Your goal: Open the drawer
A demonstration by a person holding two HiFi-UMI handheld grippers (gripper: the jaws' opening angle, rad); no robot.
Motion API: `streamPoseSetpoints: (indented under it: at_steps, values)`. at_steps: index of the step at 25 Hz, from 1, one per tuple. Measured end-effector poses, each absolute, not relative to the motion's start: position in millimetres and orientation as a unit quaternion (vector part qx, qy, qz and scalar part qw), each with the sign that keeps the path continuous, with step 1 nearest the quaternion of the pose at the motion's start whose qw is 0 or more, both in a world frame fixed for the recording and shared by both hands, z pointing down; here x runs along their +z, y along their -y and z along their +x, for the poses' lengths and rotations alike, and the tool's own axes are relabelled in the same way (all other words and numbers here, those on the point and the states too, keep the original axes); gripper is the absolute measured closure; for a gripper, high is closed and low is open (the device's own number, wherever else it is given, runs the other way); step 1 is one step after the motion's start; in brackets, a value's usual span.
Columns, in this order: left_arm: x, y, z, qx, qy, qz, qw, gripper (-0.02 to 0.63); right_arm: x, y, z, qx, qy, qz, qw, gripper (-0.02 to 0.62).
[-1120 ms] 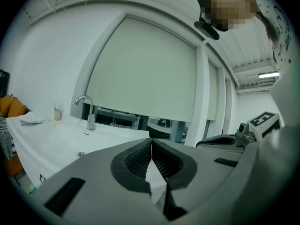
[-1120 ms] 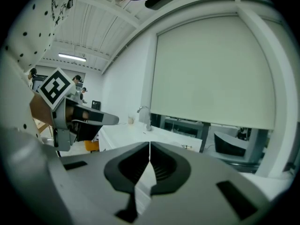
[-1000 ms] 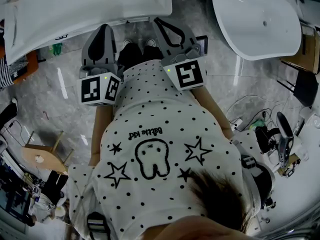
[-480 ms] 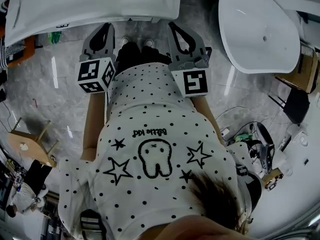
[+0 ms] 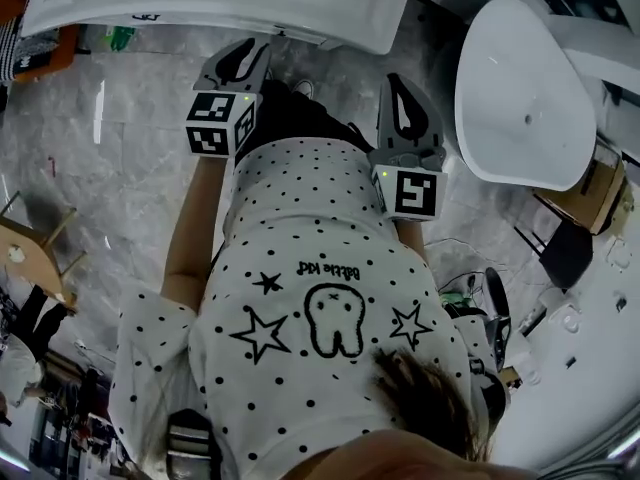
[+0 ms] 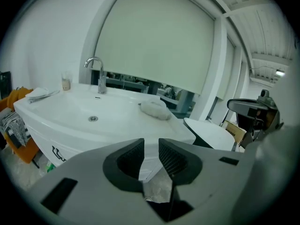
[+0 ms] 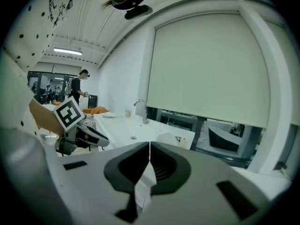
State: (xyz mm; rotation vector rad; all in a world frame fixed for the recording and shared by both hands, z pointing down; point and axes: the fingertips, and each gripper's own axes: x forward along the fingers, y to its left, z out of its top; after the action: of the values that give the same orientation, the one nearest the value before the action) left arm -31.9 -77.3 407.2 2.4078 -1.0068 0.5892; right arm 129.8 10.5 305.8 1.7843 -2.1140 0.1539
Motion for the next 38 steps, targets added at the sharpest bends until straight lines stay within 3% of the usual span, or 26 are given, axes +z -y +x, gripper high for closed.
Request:
streamPoseSetpoints:
  at_steps: [18,38]
  values:
    - [472,72,-12,0.299,0.318,0.873,0.216,0.512,307,-15,139,0.065,0.730,0.665,0.145,0.580]
    - [629,102,6,0.339,0.347,0.830,0.274,0.494,339,-16,142,0.100,0.717,0.640,0.256,0.580]
